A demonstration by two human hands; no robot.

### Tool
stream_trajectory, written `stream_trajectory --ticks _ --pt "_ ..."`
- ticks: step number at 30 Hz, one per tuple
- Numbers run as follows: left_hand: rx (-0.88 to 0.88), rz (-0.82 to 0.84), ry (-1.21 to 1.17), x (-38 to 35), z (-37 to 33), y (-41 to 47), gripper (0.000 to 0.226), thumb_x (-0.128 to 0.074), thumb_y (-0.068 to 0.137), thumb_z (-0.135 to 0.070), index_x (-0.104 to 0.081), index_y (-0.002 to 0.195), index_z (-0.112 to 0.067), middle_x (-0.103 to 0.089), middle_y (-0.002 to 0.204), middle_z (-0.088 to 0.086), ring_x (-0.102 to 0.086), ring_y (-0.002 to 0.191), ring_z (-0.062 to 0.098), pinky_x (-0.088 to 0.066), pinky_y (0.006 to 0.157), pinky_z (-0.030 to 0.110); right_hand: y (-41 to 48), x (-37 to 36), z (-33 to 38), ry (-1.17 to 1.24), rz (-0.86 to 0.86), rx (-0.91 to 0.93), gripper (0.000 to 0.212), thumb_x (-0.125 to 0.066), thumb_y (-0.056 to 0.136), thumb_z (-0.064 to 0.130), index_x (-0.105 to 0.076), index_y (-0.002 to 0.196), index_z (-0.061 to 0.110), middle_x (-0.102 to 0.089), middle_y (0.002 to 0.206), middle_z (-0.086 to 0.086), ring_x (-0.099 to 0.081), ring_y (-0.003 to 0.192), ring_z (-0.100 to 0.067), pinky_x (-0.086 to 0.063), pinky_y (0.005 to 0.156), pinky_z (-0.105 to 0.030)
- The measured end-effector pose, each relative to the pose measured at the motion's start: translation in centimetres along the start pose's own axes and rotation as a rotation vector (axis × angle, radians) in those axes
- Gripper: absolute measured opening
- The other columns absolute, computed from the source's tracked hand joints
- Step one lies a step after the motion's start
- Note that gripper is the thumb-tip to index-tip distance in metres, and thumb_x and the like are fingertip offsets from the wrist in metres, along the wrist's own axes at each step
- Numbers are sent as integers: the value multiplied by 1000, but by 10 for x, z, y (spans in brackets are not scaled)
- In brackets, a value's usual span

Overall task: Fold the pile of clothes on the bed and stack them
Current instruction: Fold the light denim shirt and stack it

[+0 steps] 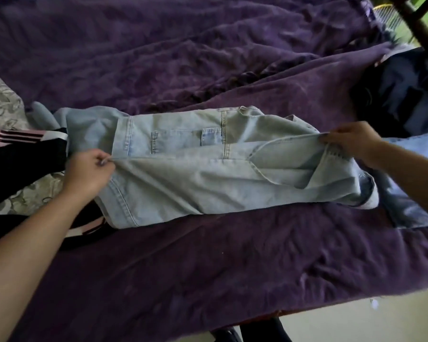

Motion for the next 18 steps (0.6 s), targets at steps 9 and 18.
stream_trajectory --ticks 9,18 --pt "-30 -210 345 -78 -80 102 32 -55 86 -13 -59 117 -9 -53 119 27 -46 113 45 -37 95 49 122 -24 47 -483 -210 132 33 -62 79 37 -68 107 20 -66 103 -12 -61 97 -33 -49 83 -39" --pt "-382 487 613 -257 -121 -1 66 -45 93 -52 -20 150 -33 -9 159 9 -17 143 32 -26 111 47 49 -91 -23 -886 175 687 53 -53 93 45 -46 142 24 -33 154 -8 -28 143 -28 -23 114 -46"
Point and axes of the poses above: each hand's wrist, its own y-axis towards the middle knuckle, its own x-axis out of the back of the hand, z = x × y, the point moved 6 cm from there along y, towards the middle knuckle
